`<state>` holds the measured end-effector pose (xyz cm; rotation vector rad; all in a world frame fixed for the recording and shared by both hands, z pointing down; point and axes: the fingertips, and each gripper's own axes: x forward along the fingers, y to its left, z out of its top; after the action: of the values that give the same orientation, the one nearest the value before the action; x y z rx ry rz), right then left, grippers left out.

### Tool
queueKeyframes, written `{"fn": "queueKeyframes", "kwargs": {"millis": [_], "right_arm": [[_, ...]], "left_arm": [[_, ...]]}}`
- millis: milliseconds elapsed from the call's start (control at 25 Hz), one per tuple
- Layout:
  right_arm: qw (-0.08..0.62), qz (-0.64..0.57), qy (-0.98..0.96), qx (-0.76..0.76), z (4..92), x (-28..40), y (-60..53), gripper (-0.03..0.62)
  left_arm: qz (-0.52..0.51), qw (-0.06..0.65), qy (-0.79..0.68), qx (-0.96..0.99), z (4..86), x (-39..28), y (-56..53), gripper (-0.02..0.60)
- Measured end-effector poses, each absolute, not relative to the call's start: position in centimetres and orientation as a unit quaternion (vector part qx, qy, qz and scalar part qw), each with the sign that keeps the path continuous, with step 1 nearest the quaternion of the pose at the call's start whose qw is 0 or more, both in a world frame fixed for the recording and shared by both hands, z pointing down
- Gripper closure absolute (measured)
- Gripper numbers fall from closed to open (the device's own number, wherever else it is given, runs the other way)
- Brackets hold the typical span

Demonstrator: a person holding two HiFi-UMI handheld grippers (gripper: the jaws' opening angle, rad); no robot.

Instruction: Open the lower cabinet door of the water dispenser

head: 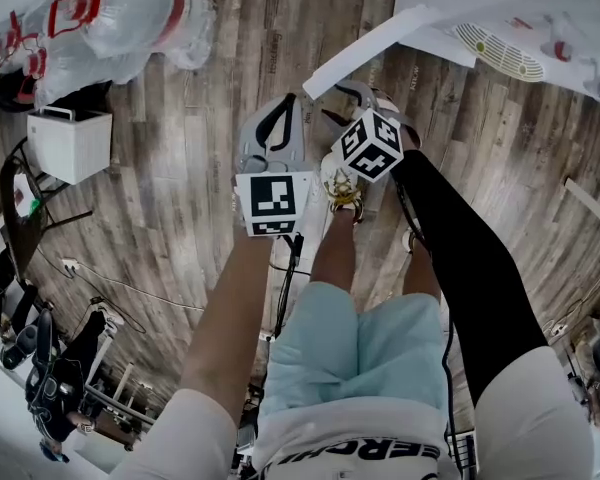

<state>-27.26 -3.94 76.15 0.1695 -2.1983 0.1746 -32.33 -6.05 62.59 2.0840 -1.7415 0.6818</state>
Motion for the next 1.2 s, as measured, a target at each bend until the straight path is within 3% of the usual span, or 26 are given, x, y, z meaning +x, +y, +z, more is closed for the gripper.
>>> {"fn": "queueKeyframes", "kwargs": {"millis": [1200], "right_arm": [[0.450, 0.029, -0.890, 0.065, 76.0, -29.4, -8.0, 0.393]], "left_arm": [[0.241, 0.183, -0.619, 0.725, 63.7, -33.7, -7.2, 0.525]]}}
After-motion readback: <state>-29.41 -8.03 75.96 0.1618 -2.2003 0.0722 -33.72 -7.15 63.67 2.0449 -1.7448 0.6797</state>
